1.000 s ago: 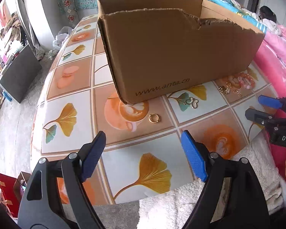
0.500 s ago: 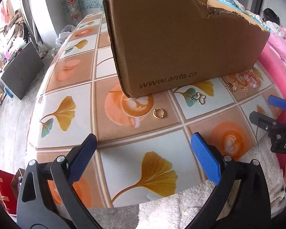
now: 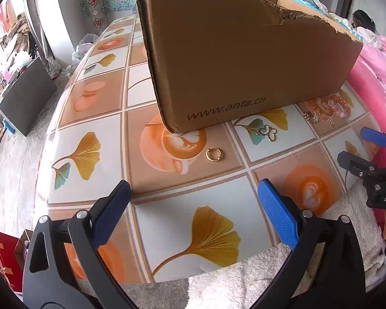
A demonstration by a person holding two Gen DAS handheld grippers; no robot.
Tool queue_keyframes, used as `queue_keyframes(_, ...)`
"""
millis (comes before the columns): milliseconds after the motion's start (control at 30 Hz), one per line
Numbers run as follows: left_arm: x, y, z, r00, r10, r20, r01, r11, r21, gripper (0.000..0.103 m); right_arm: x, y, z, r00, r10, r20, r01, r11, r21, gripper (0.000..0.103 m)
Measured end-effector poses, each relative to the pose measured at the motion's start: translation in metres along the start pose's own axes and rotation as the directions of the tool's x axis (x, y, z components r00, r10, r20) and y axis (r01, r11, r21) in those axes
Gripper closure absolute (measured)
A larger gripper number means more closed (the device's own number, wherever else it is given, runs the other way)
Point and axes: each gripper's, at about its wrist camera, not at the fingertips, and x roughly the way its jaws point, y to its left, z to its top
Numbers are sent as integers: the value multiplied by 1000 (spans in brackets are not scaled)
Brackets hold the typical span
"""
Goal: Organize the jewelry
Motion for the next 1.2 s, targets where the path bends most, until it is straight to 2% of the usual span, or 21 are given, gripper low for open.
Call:
queue_keyframes(100, 0, 0, 0, 1000, -1, 2, 1, 1000, 2, 7, -5, 3, 1, 1000, -27, 2, 27, 999, -23, 6)
queue_keyframes(200, 0, 0, -1, 1000, -8, 11, 8, 1000, 14, 7, -22, 11, 2, 994, -57, 97, 63, 996, -66, 6)
queue_keyframes(333, 0, 1, 0, 1000, -18, 17, 17, 999, 33, 7, -40, 17, 4, 982, 58, 180, -45, 996, -77, 6)
queue_keyframes(400, -2, 0, 0, 999, -20, 30, 18, 999, 48, 7, -43, 19, 5, 976, 101, 192, -88, 993, -77, 6)
queue_keyframes(533, -13, -4, -3, 994, -33, 104, 22, 994, 103, 8, -42, 26, 5, 964, 174, 199, -156, 982, -106, 7)
queue_keyframes(567, -15, -6, -3, 992, -37, 119, 23, 992, 120, 8, -41, 30, 7, 961, 195, 195, -174, 978, -116, 9)
queue_keyframes(600, -17, -8, -4, 990, -43, 133, 25, 990, 140, 11, -39, 33, 7, 959, 213, 188, -192, 974, -123, 11)
queue_keyframes(667, -19, -12, -4, 987, -55, 150, 29, 984, 175, 24, -33, 37, 9, 955, 242, 170, -222, 967, -129, 18)
queue_keyframes(833, -17, -18, 0, 986, -96, 139, 66, 976, 208, 49, -26, 47, 11, 946, 292, 141, -273, 952, -136, 34)
queue_keyframes(967, -10, -14, 4, 984, -122, 126, 91, 970, 226, 59, -18, 51, 12, 935, 335, 116, -317, 937, -147, 43)
queue_keyframes(1200, 0, -16, 10, 981, -159, 108, 121, 948, 294, 69, -10, 56, 15, 926, 365, 97, -348, 924, -156, 45)
